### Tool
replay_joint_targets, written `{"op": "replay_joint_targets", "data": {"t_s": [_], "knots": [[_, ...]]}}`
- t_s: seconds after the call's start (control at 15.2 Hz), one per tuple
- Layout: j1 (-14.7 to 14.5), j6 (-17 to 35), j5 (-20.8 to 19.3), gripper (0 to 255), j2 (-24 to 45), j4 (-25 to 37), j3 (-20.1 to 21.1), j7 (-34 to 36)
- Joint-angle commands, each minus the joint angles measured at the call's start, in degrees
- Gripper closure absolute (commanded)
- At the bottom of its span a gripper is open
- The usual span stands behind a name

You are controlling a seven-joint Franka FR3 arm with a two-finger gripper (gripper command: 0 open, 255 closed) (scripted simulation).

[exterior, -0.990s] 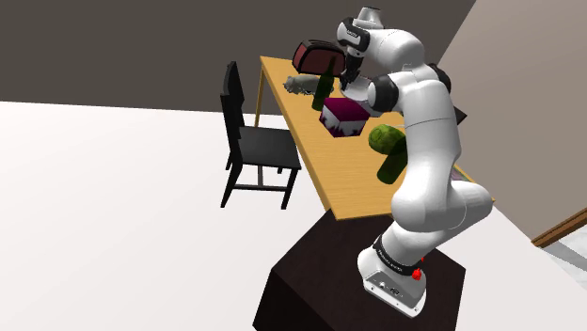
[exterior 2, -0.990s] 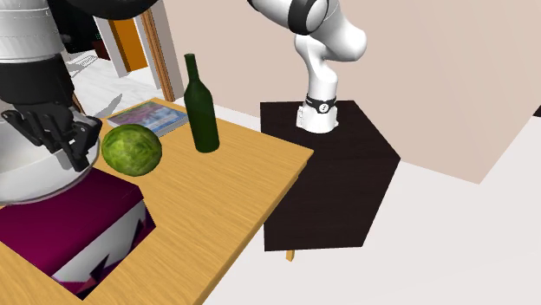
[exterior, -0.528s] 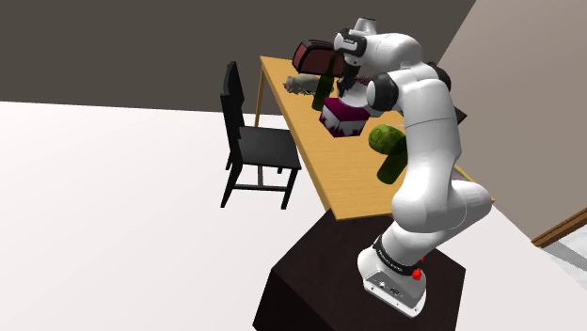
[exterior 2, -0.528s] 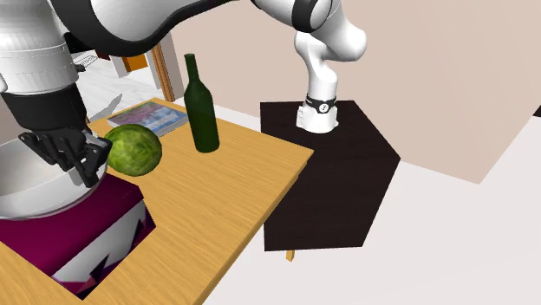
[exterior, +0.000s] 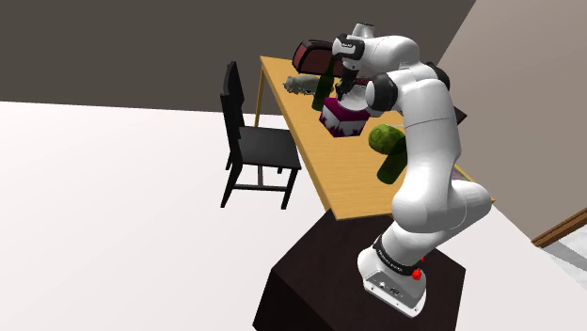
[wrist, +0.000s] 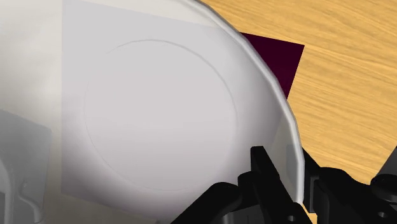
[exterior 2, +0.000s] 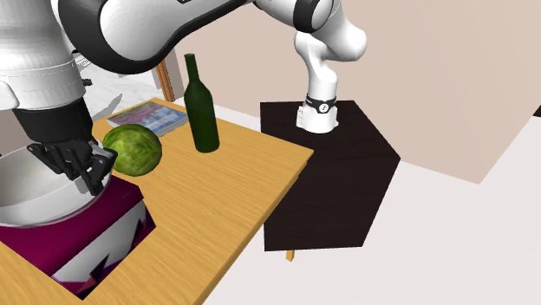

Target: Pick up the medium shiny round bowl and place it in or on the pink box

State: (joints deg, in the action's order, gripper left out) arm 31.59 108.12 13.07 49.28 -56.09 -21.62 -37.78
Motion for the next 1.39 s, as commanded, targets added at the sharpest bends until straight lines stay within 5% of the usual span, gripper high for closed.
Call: {"op": "replay_joint_targets", "data": {"t_s": [0.0,0.13,0.2,0.53,0.79,1.32], "knots": [[0.0,0.0,0.0,255,0.0,0.0,0.0,0.0],[0.0,0.0,0.0,255,0.0,0.0,0.0,0.0],[0.0,0.0,0.0,0,0.0,0.0,0.0,0.0],[0.0,0.0,0.0,0,0.0,0.0,0.0,0.0],[0.4,-6.3,-0.5,0,-1.3,5.2,-0.3,0.5],[0.4,-6.3,-0.5,0,-1.3,5.2,-0.3,0.5]]}}
